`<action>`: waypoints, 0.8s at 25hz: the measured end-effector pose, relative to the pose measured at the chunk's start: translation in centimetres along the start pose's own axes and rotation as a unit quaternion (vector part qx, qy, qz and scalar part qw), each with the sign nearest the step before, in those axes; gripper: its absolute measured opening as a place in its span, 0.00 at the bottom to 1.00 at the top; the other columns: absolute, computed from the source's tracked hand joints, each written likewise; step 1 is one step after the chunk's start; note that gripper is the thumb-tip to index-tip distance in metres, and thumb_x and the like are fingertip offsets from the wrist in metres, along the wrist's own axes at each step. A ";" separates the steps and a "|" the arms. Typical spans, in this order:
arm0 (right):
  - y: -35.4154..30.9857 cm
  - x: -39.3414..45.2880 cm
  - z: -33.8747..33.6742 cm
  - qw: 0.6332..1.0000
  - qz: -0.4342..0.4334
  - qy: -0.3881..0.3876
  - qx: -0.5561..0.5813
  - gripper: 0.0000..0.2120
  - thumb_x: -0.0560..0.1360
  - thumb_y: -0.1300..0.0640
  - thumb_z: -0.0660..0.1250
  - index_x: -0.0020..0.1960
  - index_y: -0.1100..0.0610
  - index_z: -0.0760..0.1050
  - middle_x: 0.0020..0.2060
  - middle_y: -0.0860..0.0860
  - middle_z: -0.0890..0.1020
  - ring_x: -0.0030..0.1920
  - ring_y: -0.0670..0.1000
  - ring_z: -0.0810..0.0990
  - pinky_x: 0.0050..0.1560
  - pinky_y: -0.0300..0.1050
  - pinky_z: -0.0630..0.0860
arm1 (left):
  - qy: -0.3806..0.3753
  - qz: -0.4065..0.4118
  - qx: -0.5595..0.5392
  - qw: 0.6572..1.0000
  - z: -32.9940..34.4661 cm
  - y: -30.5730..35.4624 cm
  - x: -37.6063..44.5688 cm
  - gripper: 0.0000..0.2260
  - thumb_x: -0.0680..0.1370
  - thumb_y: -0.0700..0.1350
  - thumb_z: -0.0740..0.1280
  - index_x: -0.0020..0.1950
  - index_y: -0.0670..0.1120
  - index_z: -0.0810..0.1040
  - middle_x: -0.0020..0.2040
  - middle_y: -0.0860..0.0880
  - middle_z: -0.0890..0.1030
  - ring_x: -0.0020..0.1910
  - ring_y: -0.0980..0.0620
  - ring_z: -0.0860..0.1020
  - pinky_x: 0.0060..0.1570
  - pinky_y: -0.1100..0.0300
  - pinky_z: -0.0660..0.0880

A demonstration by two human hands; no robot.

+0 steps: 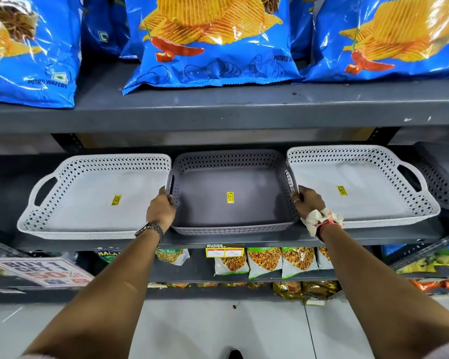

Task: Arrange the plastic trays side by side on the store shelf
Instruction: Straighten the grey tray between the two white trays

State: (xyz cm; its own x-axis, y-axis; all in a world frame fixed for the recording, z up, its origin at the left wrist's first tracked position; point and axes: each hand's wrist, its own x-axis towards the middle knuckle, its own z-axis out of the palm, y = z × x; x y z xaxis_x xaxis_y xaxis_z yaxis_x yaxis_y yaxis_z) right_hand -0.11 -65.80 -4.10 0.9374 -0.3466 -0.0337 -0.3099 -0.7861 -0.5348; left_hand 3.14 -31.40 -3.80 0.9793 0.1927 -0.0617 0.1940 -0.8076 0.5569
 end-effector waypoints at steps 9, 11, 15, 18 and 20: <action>0.3 -0.3 0.0 1.000 0.002 -0.020 0.015 0.10 0.76 0.60 0.59 0.50 0.64 0.75 0.45 0.68 0.81 0.47 0.67 0.78 0.42 0.43 0.65 | -0.002 0.009 0.000 1.000 -0.3 -0.4 -0.5 0.13 0.80 0.41 0.54 0.61 0.36 0.68 0.52 0.31 0.80 0.50 0.31 0.78 0.43 0.48 0.71; 0.4 -0.3 0.0 1.000 0.001 -0.024 0.016 0.10 0.76 0.60 0.58 0.51 0.64 0.75 0.45 0.68 0.81 0.47 0.67 0.78 0.42 0.43 0.65 | 0.001 0.026 0.009 1.000 -0.4 -0.8 -0.5 0.14 0.80 0.42 0.54 0.62 0.36 0.68 0.50 0.31 0.80 0.49 0.31 0.78 0.44 0.46 0.73; 0.6 -0.3 0.1 1.000 0.003 -0.027 0.005 0.11 0.76 0.59 0.58 0.51 0.65 0.74 0.45 0.68 0.81 0.47 0.67 0.78 0.42 0.46 0.67 | 0.009 0.045 0.008 0.999 -0.4 -1.1 -0.3 0.15 0.80 0.44 0.54 0.63 0.37 0.68 0.47 0.32 0.81 0.46 0.32 0.79 0.43 0.47 0.73; 0.4 -0.5 0.0 1.000 0.005 -0.025 0.000 0.11 0.76 0.59 0.58 0.50 0.65 0.74 0.45 0.68 0.81 0.47 0.67 0.78 0.42 0.47 0.69 | 0.009 0.056 0.006 0.998 -0.4 -1.4 -0.2 0.14 0.80 0.44 0.54 0.62 0.38 0.69 0.45 0.33 0.81 0.45 0.33 0.79 0.40 0.50 0.71; 0.1 -0.6 -0.1 1.000 0.004 -0.024 0.001 0.08 0.76 0.59 0.59 0.45 0.64 0.72 0.44 0.68 0.81 0.47 0.67 0.78 0.41 0.47 0.67 | 0.008 0.061 0.008 0.998 -0.4 -1.6 -0.1 0.15 0.80 0.45 0.54 0.62 0.38 0.69 0.45 0.33 0.81 0.45 0.32 0.79 0.40 0.51 0.70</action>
State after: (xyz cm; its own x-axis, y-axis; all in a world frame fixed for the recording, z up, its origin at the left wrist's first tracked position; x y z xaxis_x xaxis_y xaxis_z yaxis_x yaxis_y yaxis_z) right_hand -0.75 -65.71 -4.04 0.9411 -0.3288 -0.0786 -0.3179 -0.7817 -0.5366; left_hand 2.76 -29.93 -4.36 0.9947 0.1013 0.0193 0.0744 -0.8340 0.5467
